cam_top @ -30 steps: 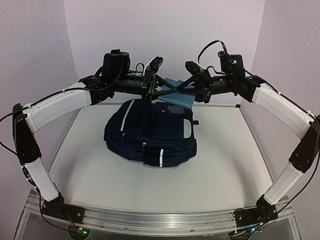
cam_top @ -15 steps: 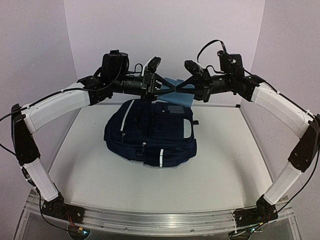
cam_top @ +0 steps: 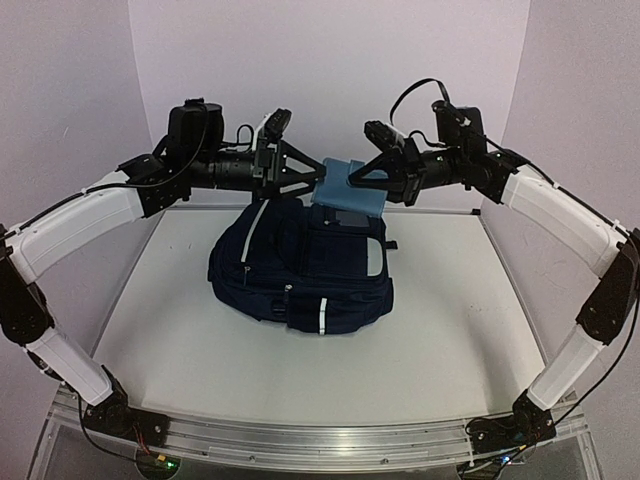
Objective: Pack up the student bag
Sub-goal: Pick up the personal item from the center of the board, then place the personal item in the student bag.
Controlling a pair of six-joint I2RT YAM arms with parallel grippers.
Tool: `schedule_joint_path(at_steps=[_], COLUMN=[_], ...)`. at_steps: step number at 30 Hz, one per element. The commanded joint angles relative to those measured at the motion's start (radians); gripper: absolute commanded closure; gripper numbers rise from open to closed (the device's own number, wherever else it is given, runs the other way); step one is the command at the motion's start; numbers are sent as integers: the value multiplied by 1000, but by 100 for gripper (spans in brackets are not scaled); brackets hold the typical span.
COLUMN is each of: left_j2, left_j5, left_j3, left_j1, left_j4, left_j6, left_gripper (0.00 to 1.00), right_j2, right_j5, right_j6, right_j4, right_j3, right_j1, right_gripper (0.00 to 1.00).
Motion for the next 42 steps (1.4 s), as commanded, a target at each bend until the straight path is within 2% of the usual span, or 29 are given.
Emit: schedule_joint_path(at_steps=[1, 4, 6, 8, 10, 13, 17, 21, 24, 27, 32, 34, 42], left_j2=[28, 56, 71, 72, 63, 46, 24, 83, 124, 141, 182, 200, 201], left_j5=[99, 124, 140, 145, 133, 89, -70, -235, -310, -340, -432, -463, -623], left_j3=[27, 36, 43, 33, 14, -8, 0, 125, 176, 181, 237, 256, 261], left_j1=[1, 1, 1, 1, 1, 3, 31, 58, 85, 124, 130, 130, 129], left_j4=[54, 91, 109, 143, 171, 176, 32, -257, -419, -512, -674, -718, -851], left_j6=[-49, -77, -92, -109, -122, -124, -73, -11, -7, -23, 7, 17, -1], left_gripper=[45, 48, 54, 71, 86, 98, 100, 100, 100, 100, 100, 100, 100], right_j2=[-13, -10, -10, -9, -7, 5, 26, 41, 47, 63, 76, 71, 121], right_j5=[-51, -57, -58, -57, -54, -25, 94, 178, 271, 409, 561, 628, 791], right_j6=[-27, -31, -33, -33, -32, -21, 18, -11, -90, -184, -294, -321, -323], right_j4=[44, 45, 46, 46, 46, 42, 41, 24, -70, -191, -317, -343, -368], right_j3=[14, 15, 14, 12, 5, -2, -24, -62, -60, -27, 12, 12, 49], right_j1=[13, 21, 24, 25, 25, 17, -69, -128, -129, -126, -84, -53, 80], right_gripper=[100, 100, 100, 100, 95, 74, 39, 29, 31, 37, 44, 49, 52])
